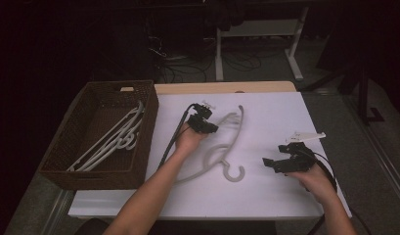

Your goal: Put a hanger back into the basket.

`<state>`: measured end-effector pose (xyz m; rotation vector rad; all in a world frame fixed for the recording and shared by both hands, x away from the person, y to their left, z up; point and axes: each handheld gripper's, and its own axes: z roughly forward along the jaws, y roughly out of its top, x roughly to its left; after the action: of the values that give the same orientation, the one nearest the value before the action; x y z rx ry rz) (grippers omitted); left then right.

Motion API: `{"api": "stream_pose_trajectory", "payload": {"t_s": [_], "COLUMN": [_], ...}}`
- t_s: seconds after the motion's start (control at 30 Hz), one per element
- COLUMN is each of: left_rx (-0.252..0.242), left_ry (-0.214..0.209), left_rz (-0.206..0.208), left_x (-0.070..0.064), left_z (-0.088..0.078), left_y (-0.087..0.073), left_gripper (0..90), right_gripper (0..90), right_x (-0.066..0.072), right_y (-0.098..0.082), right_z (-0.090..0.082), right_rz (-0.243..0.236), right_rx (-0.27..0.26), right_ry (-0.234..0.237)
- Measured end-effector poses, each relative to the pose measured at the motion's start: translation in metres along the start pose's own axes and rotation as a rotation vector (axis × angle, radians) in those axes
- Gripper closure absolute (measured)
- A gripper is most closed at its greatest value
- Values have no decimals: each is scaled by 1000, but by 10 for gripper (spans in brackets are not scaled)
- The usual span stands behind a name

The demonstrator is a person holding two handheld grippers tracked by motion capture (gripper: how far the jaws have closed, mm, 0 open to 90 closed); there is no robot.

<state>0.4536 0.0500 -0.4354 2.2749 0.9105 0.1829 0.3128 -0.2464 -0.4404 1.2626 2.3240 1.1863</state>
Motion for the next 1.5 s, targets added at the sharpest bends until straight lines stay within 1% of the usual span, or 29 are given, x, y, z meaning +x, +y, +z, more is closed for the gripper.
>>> {"api": "stream_pose_trajectory", "payload": {"t_s": [0.07, 0.1, 0.13, 0.17, 0.2, 0.23, 0.27, 0.37, 0.5, 0.63, 0.67, 0.73, 0.77, 0.8, 0.87, 0.9, 0.93, 0.97, 1.0, 1.03, 1.07, 1.1, 1.2, 1.23, 1.27, 1.3, 1.37, 1.47, 1.5], "left_rx": [6, 6, 25, 25, 38, 38, 53, 66, 56, 36, 13, 5, -3, -19, -40, -40, -62, -62, -77, -91, -101, -111, -121, -121, -122, -122, -126, -125, -128], "left_ry": [-35, -35, -79, -79, -104, -104, -136, -153, -160, -163, -182, -196, -212, -218, -231, -231, -246, -246, -255, -266, -275, -285, -303, -303, -305, -312, -317, -327, -329], "left_rz": [32, 32, 72, 72, 93, 93, 111, 129, 139, 144, 142, 137, 137, 161, 180, 180, 189, 189, 197, 199, 205, 204, 220, 220, 225, 228, 227, 241, 243], "left_x": [-14, -14, -33, -33, -44, -44, -53, -60, -63, -56, -51, -49, -47, -47, -46, -46, -45, -45, -46, -46, -46, -46, -45, -45, -45, -45, -46, -50, -51], "left_z": [8, 8, 19, 19, 25, 25, 32, 37, 36, 22, 10, 3, -4, -19, -34, -34, -49, -49, -56, -62, -68, -73, -86, -86, -88, -90, -91, -92, -92], "left_y": [5, 5, 9, 9, 10, 10, 9, 8, 8, 4, -2, -5, -9, -17, -27, -27, -38, -38, -43, -48, -53, -58, -74, -74, -78, -81, -84, -84, -84], "left_gripper": [809, 809, 809, 808, 808, 808, 808, 807, 787, 664, 603, 565, 506, 478, 438, 421, 403, 389, 371, 371, 340, 340, 291, 291, 289, 289, 287, 286, 286], "right_gripper": [137, 137, 137, 137, 137, 137, 137, 137, 137, 137, 133, 133, 137, 145, 189, 189, 253, 253, 344, 344, 507, 507, 730, 730, 832, 832, 890, 893, 893], "right_x": [0, 0, 0, 0, 0, 0, 0, 0, 0, 1, 1, 1, 1, 1, 0, 0, 0, 0, 1, 1, 1, 1, 1, 1, 0, 0, 0, -4, -4], "right_y": [0, 0, 0, 0, 0, 0, 0, 0, 0, 2, 4, 6, 11, 14, 21, 21, 29, 29, 37, 37, 45, 45, 62, 62, 69, 69, 74, 81, 81], "right_z": [0, 0, 0, 0, -1, -1, -1, -1, -1, -2, -3, -3, -3, -3, -2, -2, -1, -1, 3, 3, 8, 8, 25, 25, 34, 34, 44, 61, 61], "right_rz": [0, 0, 2, 2, 2, 2, 1, 0, 2, -4, -11, -11, -10, -7, -6, -6, -8, -8, -13, -13, -18, -18, -24, -24, -20, -20, -25, -30, -30], "right_rx": [0, 0, -2, -2, -2, -2, -3, -3, -3, -3, 0, 6, 9, 8, 9, 9, 5, 5, 11, 11, 22, 22, 34, 34, 34, 34, 61, 100, 100], "right_ry": [1, 1, 2, 2, 1, 1, 3, 3, 0, -6, -11, -12, -13, -15, -33, -33, -42, -42, -62, -62, -76, -76, -95, -95, -85, -85, -94, -116, -116]}}
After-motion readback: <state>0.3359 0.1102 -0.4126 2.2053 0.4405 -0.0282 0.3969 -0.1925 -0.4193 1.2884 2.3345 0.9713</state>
